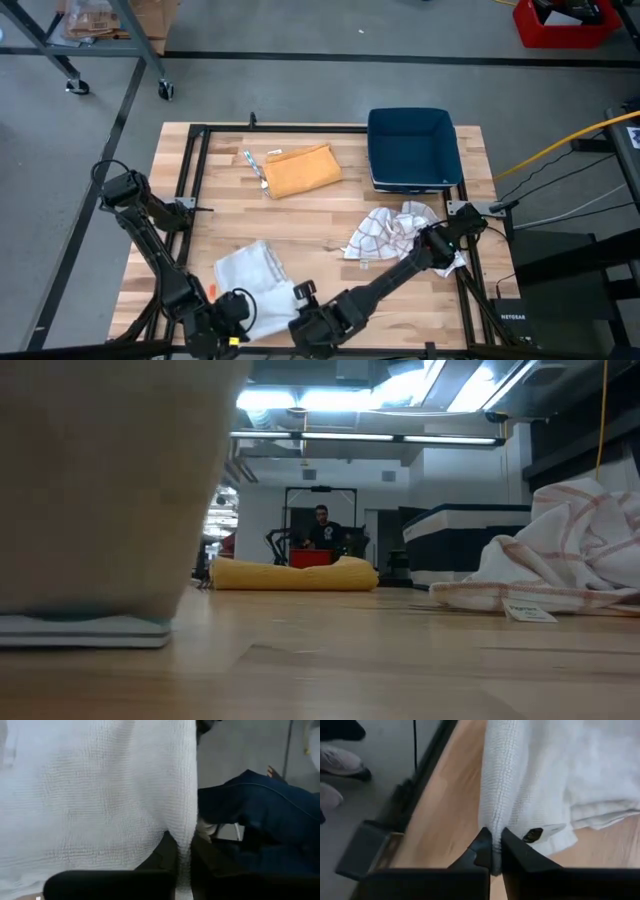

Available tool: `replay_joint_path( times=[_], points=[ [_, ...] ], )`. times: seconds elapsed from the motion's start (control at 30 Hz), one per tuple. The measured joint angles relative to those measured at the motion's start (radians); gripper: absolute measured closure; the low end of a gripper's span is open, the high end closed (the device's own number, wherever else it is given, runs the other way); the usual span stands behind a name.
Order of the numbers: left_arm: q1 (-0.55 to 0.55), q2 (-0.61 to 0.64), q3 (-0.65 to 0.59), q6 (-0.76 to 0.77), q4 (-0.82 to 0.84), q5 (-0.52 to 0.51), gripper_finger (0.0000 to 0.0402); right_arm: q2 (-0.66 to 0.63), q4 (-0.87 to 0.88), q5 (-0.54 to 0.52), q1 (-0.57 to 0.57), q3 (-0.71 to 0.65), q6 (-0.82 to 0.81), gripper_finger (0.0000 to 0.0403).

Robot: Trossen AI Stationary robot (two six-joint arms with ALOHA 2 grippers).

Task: Fold towel
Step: Fold the left white towel

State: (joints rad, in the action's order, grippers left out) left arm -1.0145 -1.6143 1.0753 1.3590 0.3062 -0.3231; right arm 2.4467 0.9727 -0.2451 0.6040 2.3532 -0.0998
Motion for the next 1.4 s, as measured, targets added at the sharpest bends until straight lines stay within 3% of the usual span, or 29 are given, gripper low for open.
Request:
replay_joint_path(
  times=[0.3, 0.6, 0.8, 1.03, 1.23, 1.4],
  points=[
    [-0.029, 0.004, 0.005, 0.084, 0.079, -0.039, 0.0394, -0.037, -0.075, -0.12, -0.05, 0.001, -0.001, 0.038],
    [-0.088, 0.071, 0.005, 0.397, 0.42, -0.206, 0.039, -0.037, -0.098, -0.062, -0.159, 0.001, -0.035, 0.0378],
    [-0.121, 0.105, 0.005, 0.466, 0.482, -0.304, 0.0394, -0.037, -0.142, 0.02, -0.201, 0.001, -0.083, 0.0378],
    [-0.14, 0.114, 0.005, 0.342, 0.335, -0.299, 0.0394, -0.037, -0.136, 0.283, -0.202, 0.003, -0.166, 0.0377],
    [-0.139, 0.114, 0.005, 0.159, 0.153, -0.234, 0.0394, -0.037, -0.152, 0.344, -0.14, 0.003, -0.166, 0.0377],
    [-0.139, 0.115, 0.005, 0.181, 0.21, -0.231, 0.0394, -0.038, -0.196, 0.295, -0.127, 0.003, -0.167, 0.0377]
  ],
)
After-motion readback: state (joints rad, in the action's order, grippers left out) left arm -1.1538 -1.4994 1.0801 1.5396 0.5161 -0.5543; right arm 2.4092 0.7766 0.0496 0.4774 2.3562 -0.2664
